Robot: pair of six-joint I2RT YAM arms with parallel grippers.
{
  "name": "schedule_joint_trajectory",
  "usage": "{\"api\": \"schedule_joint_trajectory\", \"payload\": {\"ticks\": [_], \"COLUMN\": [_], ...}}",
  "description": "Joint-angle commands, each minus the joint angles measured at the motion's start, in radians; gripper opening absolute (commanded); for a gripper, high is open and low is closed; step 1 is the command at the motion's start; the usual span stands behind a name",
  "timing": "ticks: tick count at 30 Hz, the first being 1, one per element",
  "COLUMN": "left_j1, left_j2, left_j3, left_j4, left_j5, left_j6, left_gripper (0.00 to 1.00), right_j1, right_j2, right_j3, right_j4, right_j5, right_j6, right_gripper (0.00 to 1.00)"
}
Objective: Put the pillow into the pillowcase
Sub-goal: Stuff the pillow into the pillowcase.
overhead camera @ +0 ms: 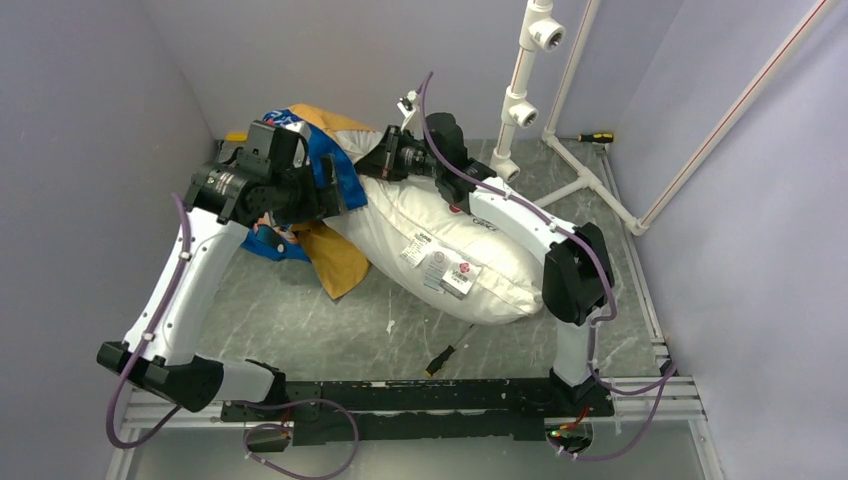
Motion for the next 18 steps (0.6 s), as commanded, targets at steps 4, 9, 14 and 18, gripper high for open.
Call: {"api": "schedule_joint_trajectory", "payload": {"ticks": [4,9,14,18], "left_j1": [0.065,0.119,0.126,0.126], "left_j2": [0.060,0.159,0.155,0.035], "left_j3": [-0.132,-0.115,-0.105,-0.122], "left_j4": [0.233,0.348,0.463,0.523], "left_j5": [0.014,-0.073,-0.112,-0.036], "left_j6": [0.183,0.231,0.337,0.365], "left_gripper": [0.90,0.69,0.00,0.00], "right_j1": [-0.038,-0.049,-0.055,-0.061], "right_j2": [-0.002,-0.005,0.005,0.015], "right_j3": [0.094,0.095,0.117,0.150], "right_j4": [0.124,0.128,0.106,0.091], "right_j5": [-0.036,-0.047,-0.053,-0.054], "right_j6": [0.067,0.084,0.072,0.061], "right_gripper": [0.00,0.00,0.00,0.00]}}
